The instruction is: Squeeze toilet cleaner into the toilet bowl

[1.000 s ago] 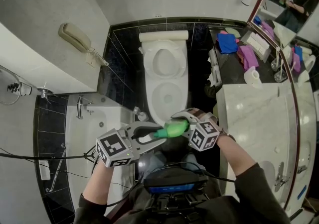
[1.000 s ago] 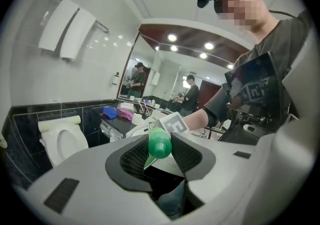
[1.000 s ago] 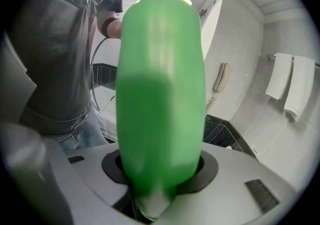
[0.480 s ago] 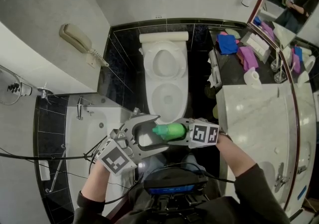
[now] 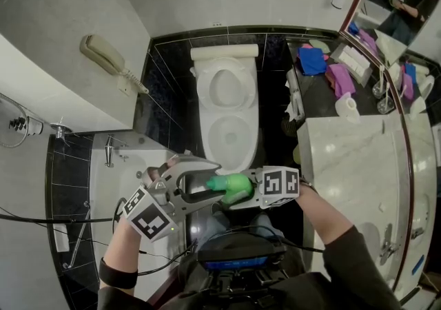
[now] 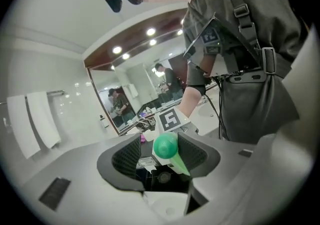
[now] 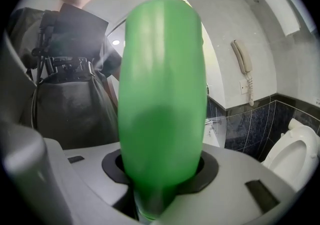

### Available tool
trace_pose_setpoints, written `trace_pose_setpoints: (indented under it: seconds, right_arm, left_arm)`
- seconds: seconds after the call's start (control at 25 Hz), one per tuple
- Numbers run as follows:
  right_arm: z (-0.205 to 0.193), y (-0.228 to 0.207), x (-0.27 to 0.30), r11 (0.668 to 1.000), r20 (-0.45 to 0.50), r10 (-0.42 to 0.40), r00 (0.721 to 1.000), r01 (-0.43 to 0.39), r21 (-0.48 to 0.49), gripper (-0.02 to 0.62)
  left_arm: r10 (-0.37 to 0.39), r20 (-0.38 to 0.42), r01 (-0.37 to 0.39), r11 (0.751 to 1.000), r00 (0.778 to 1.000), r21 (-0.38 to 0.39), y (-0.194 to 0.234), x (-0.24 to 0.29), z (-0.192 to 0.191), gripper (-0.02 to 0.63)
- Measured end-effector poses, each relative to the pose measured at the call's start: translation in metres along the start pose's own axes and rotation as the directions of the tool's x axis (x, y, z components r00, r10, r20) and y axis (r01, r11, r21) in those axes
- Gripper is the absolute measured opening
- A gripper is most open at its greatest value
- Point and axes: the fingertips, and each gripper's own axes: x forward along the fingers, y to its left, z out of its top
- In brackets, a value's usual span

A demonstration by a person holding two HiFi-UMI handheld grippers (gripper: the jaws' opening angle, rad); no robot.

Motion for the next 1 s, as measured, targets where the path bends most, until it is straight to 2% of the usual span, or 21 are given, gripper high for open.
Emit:
trace_pose_setpoints:
  seconds: [0.16,0.28,0.4,0.52,0.6,0.76,0.88,1.0]
  right_arm:
    - [0.003,-0.001,-0.002,1.000,0.004,0.001,1.000,-0.001,0.004,0.189]
    - [0.000,-0.004,-0.005,1.000,-0.026,-0.017,1.000,0.016,-0.010,0.189]
    - [-0.005,-0.011,-0.007,0.997,-0.050,-0.074,0.996,0.072,-0.040,0.189]
    - [-0.010,-0.025,-0.011,0.984,-0.077,-0.160,0.984,0.153,-0.091,0.189]
    - [-0.017,-0.036,-0.015,0.966,-0.095,-0.233,0.968,0.219,-0.138,0.189]
    - [-0.032,-0.060,-0.027,0.900,-0.123,-0.395,0.910,0.357,-0.249,0.189]
    - [-0.036,-0.069,-0.033,0.861,-0.136,-0.465,0.875,0.410,-0.301,0.189]
    - [-0.038,-0.074,-0.036,0.838,-0.138,-0.501,0.854,0.439,-0.325,0.189]
  left_arm:
    - [-0.017,0.014,0.017,1.000,1.000,-0.011,-0.004,0.002,0.001,0.161]
    - [-0.037,0.017,0.038,0.998,0.999,-0.045,-0.005,0.003,-0.001,0.156]
    - [-0.056,0.028,0.059,0.991,0.998,-0.124,-0.006,0.005,-0.002,0.153]
    - [-0.061,0.036,0.068,0.969,0.997,-0.238,-0.005,0.007,-0.006,0.152]
    - [-0.057,0.042,0.068,0.938,0.998,-0.340,-0.004,0.009,-0.009,0.152]
    - [-0.050,0.057,0.074,0.820,0.997,-0.568,-0.005,0.014,-0.026,0.150]
    - [-0.024,0.058,0.056,0.759,0.998,-0.648,-0.007,0.015,-0.046,0.150]
    - [-0.014,0.057,0.050,0.694,0.998,-0.718,-0.008,0.016,-0.049,0.150]
